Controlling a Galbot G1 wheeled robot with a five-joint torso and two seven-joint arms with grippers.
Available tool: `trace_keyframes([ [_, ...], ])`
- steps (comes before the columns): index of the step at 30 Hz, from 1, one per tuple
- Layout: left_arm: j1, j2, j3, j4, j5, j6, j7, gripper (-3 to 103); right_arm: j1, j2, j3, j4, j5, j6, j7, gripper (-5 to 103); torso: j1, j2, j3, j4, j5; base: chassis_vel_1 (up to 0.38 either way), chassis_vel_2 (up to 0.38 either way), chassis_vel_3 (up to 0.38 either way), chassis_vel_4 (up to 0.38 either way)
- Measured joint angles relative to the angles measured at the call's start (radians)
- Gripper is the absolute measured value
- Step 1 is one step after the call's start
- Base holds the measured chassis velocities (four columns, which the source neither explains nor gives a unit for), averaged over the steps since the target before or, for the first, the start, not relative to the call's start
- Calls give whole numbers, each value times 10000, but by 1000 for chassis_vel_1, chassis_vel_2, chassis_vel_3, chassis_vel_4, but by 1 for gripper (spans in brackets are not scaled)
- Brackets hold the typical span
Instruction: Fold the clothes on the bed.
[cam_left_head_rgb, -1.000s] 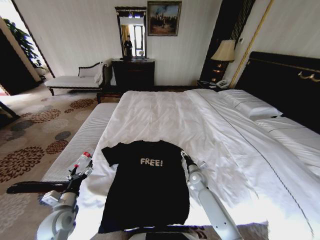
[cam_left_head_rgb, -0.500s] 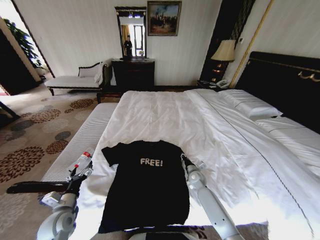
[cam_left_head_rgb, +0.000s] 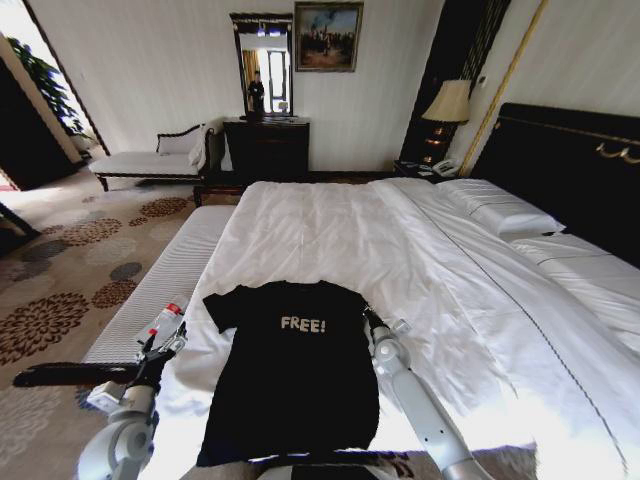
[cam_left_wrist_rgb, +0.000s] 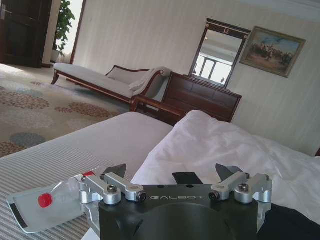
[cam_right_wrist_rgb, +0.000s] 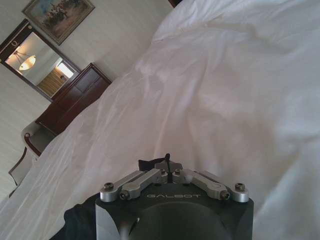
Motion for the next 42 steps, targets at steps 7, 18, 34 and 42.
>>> trace_keyframes([
  [7, -5, 1, 23, 31, 0, -19, 0, 100, 337, -127, -106, -107, -192, 78, -121, 0, 0, 0, 0, 0, 0, 0, 0, 0, 0],
  [18, -41, 76, 41, 23, -27, -28, -9, 100, 158, -181, -66, 12, -506, 71, 99, 0, 0, -1, 0, 0, 0, 0, 0, 0, 0],
  [34, -638, 412, 317, -28, -704, 563, -472, 100, -1435, -101, 1600, 2394, -913, 1051, -40, 52, 0, 0, 0, 3, 0, 0, 0, 0, 0],
  [42, -2213, 876, 1088, 731, -2705, 2111, -2064, 100, -2917, 297, 2188, 4293, -699, 992, 383, 79, 0, 0, -1, -3, -1, 0, 0, 0, 0],
])
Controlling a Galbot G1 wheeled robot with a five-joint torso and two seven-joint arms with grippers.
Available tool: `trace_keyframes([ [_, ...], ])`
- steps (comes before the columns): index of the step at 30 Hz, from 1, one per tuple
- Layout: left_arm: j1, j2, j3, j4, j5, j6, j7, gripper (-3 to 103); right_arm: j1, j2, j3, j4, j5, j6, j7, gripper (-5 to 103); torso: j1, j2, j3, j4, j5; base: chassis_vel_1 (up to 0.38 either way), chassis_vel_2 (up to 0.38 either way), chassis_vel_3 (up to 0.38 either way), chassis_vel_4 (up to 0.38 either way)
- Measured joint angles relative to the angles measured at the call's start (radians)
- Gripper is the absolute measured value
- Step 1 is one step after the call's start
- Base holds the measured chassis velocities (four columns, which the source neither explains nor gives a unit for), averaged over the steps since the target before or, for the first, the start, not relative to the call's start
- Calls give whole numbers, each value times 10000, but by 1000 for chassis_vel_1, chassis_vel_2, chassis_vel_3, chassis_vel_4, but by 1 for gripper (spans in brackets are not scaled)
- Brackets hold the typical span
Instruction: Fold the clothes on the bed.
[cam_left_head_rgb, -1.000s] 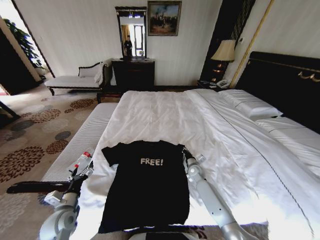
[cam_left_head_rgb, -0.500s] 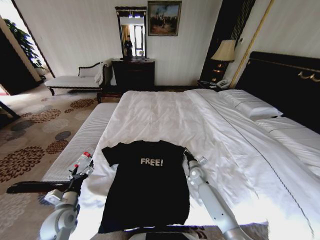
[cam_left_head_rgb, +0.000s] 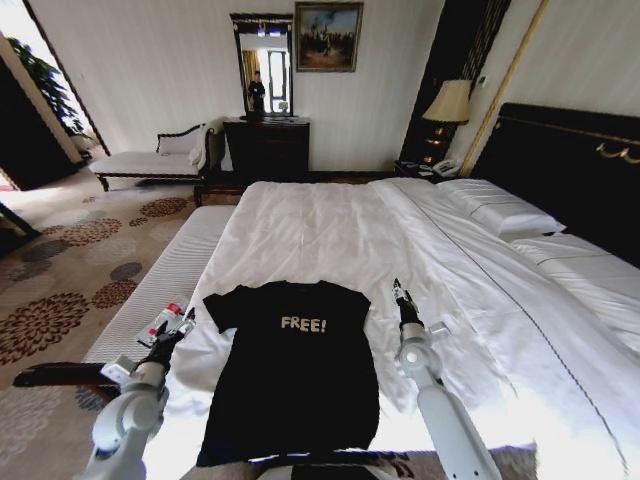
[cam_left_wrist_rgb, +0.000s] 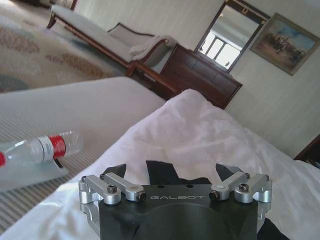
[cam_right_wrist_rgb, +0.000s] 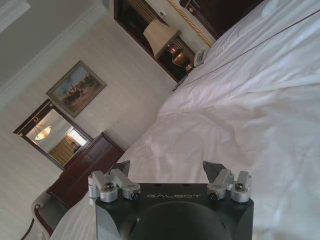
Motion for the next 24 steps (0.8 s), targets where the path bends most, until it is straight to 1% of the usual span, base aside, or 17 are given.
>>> trace_keyframes([
  [1, -222, -19, 85, 117, -427, 205, -246, 100, -166, 62, 10, 143, -1, -27, 44, 85, 0, 0, 0, 1, 0, 0, 0, 0, 0],
  [2, -385, -59, 143, 204, -749, 370, -441, 100, -276, 102, 12, 224, -4, -50, 70, 85, 0, 0, 0, 0, 2, 0, 0, 0, 0],
  [3, -385, -59, 143, 204, -749, 370, -441, 100, -276, 102, 12, 224, -4, -50, 70, 85, 0, 0, 0, 0, 2, 0, 0, 0, 0],
  [4, -633, -194, 213, 397, -1361, 702, -816, 100, -448, 165, -7, 307, -29, -81, 98, 90, 0, 0, 0, -3, 1, 0, 0, 0, 0],
  [6, -705, -396, 220, 544, -1818, 976, -1098, 100, -492, 195, -114, 289, -56, -89, 117, 99, 0, 0, 0, 1, 3, 0, 0, 0, 0],
  [7, -671, -472, 217, 573, -1894, 1065, -1137, 100, -487, 195, -150, 255, -56, -92, 124, 100, 0, 0, 0, 6, 1, 0, 0, 0, 0],
  [8, -671, -472, 217, 573, -1894, 1065, -1137, 100, -487, 195, -150, 255, -56, -92, 124, 100, 0, 0, 0, 6, 1, 0, 0, 0, 0],
  [9, -568, -580, 218, 591, -1974, 1207, -1148, 100, -484, 184, -181, 191, -56, -96, 135, 100, 0, -1, 1, 8, 1, 0, 0, 0, 0],
  [11, -427, -708, 239, 593, -2028, 1308, -1074, 100, -464, 167, -194, 103, -63, -97, 139, 100, 0, 0, 0, 8, 1, 0, 0, 0, 0],
  [13, -409, -799, 259, 710, -2087, 1307, -984, 100, -430, 161, -206, 13, -70, -96, 144, 100, 0, 0, 0, 4, 2, 0, 0, 0, 0],
  [15, -450, -824, 262, 790, -2172, 1283, -966, 100, -412, 166, -214, -26, -78, -97, 151, 100, -1, 0, 0, 5, 1, 0, 0, 0, 0],
  [17, -729, -938, 286, 1077, -2494, 1159, -946, 100, -382, 230, -255, -150, -143, -76, 182, 100, 0, 0, 0, 3, 3, 0, 0, 0, 0],
  [21, -1077, -1149, 385, 1518, -2743, 1160, -981, 100, -359, 360, -354, -318, -229, -41, 229, 100, 0, 0, 1, -2, 3, 0, 0, 0, 0],
  [24, -1173, -1270, 441, 1794, -2753, 1175, -984, 100, -300, 387, -426, -397, -262, -38, 243, 100, 0, 0, 1, 2, 2, 0, 0, 0, 0],
])
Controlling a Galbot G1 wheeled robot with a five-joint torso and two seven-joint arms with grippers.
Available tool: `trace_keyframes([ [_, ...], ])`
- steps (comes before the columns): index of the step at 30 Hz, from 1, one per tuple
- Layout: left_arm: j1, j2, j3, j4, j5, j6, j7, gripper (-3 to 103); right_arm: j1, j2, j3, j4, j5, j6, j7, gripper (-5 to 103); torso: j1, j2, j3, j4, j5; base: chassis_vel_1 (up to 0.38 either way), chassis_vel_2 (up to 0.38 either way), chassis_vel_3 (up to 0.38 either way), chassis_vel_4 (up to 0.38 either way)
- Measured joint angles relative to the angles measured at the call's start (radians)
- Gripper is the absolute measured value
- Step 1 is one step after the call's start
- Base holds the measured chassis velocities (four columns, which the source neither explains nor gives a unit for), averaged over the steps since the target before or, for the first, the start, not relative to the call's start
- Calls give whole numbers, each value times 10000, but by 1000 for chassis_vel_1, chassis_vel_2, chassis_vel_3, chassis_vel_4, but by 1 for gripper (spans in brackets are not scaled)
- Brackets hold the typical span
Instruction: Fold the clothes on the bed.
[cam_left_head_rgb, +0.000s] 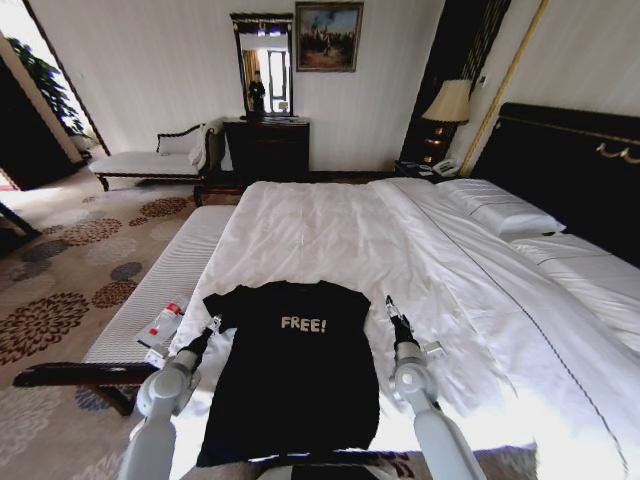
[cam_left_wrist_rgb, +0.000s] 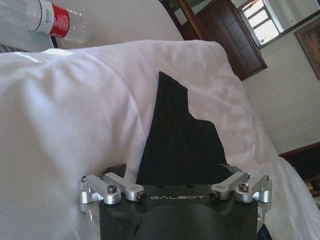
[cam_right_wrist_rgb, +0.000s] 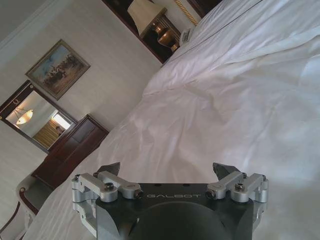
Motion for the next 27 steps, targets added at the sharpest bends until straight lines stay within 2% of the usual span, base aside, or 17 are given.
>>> trace_keyframes([
  [4, -102, -130, 48, 276, 15, -14, 110, 100, 89, -18, -19, -73, -3, 0, 22, 100, 0, 0, 0, 2, -1, 0, 0, 0, 0],
  [5, -158, -154, 54, 354, 17, -48, 157, 103, 111, -33, -15, -102, 0, 0, 27, 100, 0, 0, 0, 2, -2, 0, 0, 0, 0],
  [8, -304, -176, 57, 529, -53, -137, 201, 100, 151, -47, 6, -206, 6, 23, 48, 100, 0, 0, 0, 1, -1, 0, 0, 0, 0],
  [11, -482, -179, 67, 705, -105, -251, 221, 85, 194, -16, 4, -351, -2, 57, 76, 100, 0, 0, 0, 0, 0, 0, 0, 0, 0],
  [13, -524, -179, 70, 739, -126, -271, 238, 85, 213, -3, -4, -391, -12, 64, 80, 100, 0, 0, 0, 0, -1, 0, 0, 0, 0],
  [17, -663, -144, 77, 865, -188, -377, 381, 64, 277, 50, -76, -497, -80, 71, 106, 100, 0, 0, 0, 1, -1, 0, 0, 0, 0],
  [18, -663, -144, 77, 865, -188, -377, 381, 64, 277, 50, -76, -497, -80, 71, 106, 100, 0, 0, 0, 1, -1, 0, 0, 0, 0],
  [20, -749, -105, 55, 977, -195, -473, 424, 53, 281, 63, -95, -540, -114, 73, 124, 100, 0, 0, 0, 0, -1, 0, 0, 0, 0],
  [21, -771, -93, 45, 1005, -199, -494, 431, 53, 282, 64, -98, -553, -122, 73, 132, 100, 0, 0, 1, 0, -1, 0, 0, 0, 0],
  [22, -790, -74, 34, 1034, -207, -507, 438, 47, 287, 65, -103, -570, -132, 73, 144, 100, 0, 0, 1, 0, -1, 0, 0, 0, 0],
  [25, -807, -50, 19, 1066, -212, -526, 455, 42, 307, 65, -109, -595, -147, 73, 165, 100, 0, 0, 0, 0, -1, 0, 0, 0, 0],
  [26, -828, -40, 9, 1087, -214, -548, 468, 31, 333, 62, -116, -604, -160, 73, 181, 100, 0, 0, 0, 1, -1, 0, 0, 0, 0],
  [27, -843, -37, 0, 1096, -216, -566, 472, 31, 352, 59, -120, -610, -164, 73, 193, 100, 0, 0, 0, 1, -1, 0, 0, 0, 0],
])
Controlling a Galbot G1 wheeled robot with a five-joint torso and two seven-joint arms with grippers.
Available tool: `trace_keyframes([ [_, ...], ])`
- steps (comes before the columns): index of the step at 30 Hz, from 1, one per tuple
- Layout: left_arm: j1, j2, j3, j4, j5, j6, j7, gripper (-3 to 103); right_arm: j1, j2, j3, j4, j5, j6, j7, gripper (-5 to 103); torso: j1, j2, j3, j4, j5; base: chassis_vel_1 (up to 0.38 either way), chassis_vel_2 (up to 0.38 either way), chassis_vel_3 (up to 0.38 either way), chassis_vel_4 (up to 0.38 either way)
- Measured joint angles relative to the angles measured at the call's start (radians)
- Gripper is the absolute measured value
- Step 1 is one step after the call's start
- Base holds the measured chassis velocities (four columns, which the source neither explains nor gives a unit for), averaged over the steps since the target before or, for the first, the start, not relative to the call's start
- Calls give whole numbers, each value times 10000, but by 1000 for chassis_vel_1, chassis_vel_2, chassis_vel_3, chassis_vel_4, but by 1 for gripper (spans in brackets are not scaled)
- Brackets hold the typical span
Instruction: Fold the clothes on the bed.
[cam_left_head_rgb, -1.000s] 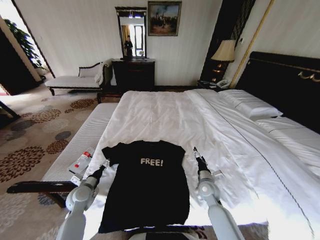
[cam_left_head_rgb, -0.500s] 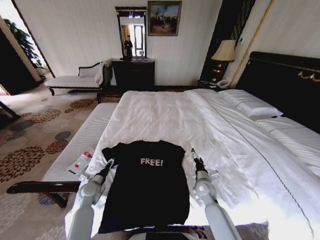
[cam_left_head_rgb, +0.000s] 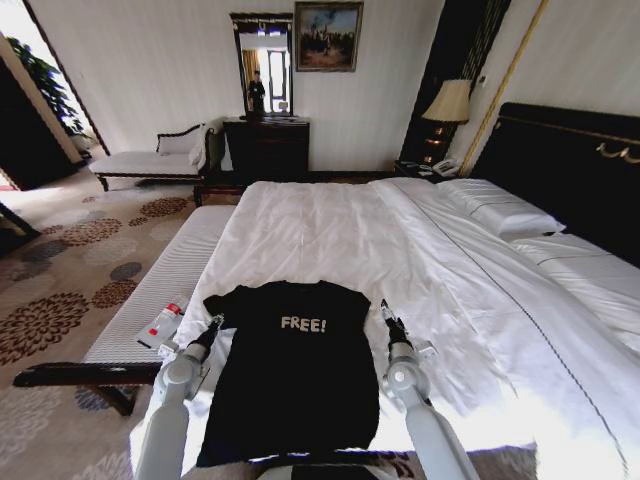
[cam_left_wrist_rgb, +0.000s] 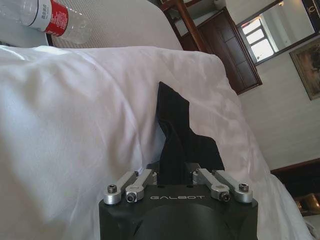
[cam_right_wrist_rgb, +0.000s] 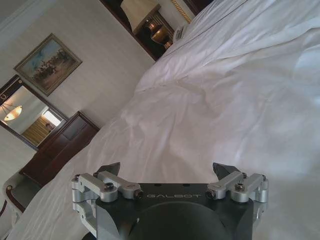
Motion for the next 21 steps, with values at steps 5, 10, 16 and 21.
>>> trace_keyframes([
  [5, -84, 51, -35, 30, -13, -32, 0, 15, 47, 1, -19, -46, -32, 0, 19, 100, 0, -1, 0, 0, 0, 0, 0, 0, 0],
  [10, -138, 183, -70, -1, -40, -33, -18, 1, 37, 16, -27, -108, -84, 4, 20, 100, 0, 0, 0, -1, -1, 0, 0, 0, 0],
  [16, 131, 455, 181, -704, 849, -203, 546, 1, 18, -22, 1, -182, -99, 19, 20, 100, 0, 0, 0, 0, 0, 0, 0, 0, 0],
  [21, 489, 866, 839, -1586, 1997, -374, 1233, 1, 10, -41, 11, -210, -104, 25, 20, 100, 0, 0, -1, 1, 1, 0, 0, 0, 0],
])
